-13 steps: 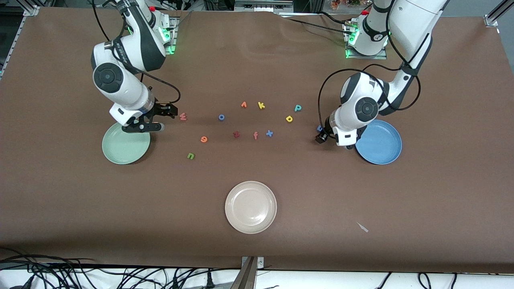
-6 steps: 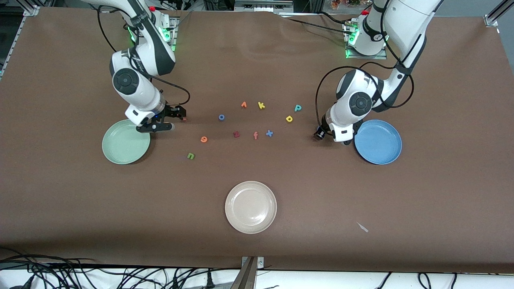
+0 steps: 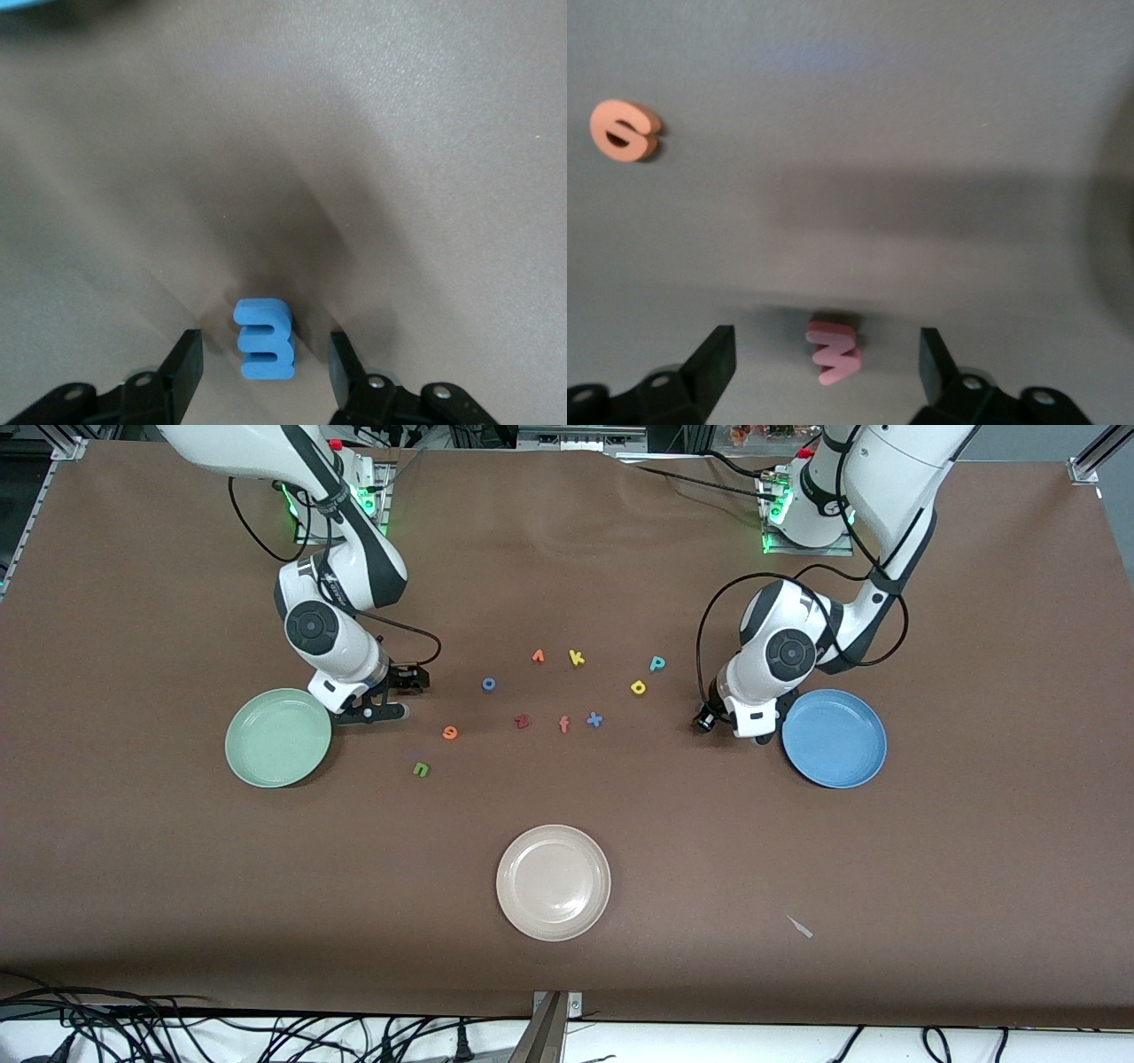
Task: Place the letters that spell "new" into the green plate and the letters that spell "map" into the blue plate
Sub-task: 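Grasp the blue m with the left gripper while the right gripper grasps the pink m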
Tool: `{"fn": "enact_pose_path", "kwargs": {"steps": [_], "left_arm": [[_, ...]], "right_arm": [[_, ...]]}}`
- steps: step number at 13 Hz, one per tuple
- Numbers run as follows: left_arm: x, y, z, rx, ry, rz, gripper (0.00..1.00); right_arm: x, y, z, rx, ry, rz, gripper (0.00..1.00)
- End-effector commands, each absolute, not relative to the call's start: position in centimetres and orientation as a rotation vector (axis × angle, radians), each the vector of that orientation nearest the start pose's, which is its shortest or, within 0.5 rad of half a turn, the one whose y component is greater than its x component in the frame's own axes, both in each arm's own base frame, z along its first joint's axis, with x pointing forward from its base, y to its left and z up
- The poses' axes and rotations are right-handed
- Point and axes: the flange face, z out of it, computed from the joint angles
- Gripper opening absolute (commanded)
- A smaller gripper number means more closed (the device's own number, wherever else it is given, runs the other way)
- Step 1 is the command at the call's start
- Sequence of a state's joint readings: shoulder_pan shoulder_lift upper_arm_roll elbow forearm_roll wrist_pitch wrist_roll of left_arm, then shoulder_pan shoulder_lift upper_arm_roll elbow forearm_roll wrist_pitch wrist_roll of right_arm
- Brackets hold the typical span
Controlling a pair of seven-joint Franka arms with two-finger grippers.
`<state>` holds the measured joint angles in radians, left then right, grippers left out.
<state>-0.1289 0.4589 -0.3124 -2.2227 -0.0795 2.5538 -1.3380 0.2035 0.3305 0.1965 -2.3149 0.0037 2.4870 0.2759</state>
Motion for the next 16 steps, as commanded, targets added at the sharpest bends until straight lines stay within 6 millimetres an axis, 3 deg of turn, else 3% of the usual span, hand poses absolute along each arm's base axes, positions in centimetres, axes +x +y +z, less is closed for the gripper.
{"fn": "enact_pose_path", "kwargs": {"steps": [1,4,9,11,13,14,16], "left_arm": [[47.9,-23.4,16.1,-2.76,-1.489,0.312,0.52],[47.8,-23.4,16.0,-2.762,-1.482,0.312,0.33],[48.2,-23.4,16.7,-2.777,-1.444,0.285,0.18],[49.2,-22.9,19.3,-2.798,-1.438,0.242,0.13],[50.8,-22.7,23.5,-2.829,-1.299,0.256,0.13],[52.5,-21.4,25.4,-2.829,-1.257,0.277,0.13],[55.1,-17.1,27.7,-2.838,-1.154,0.362,0.13]], "right_arm": [[46.0,20.7,17.8,-3.104,-0.196,0.287,0.82],[45.6,20.7,16.9,-3.104,-0.205,0.327,0.74],[45.3,20.4,16.8,-3.101,-0.265,0.377,0.55],[45.2,20.4,16.7,-3.095,-0.308,0.393,0.49],[45.2,20.4,16.7,-3.091,-0.332,0.395,0.41],[45.2,20.4,16.7,-3.09,-0.334,0.395,0.37],[45.3,20.4,16.8,-3.084,-0.364,0.387,0.29]]}}
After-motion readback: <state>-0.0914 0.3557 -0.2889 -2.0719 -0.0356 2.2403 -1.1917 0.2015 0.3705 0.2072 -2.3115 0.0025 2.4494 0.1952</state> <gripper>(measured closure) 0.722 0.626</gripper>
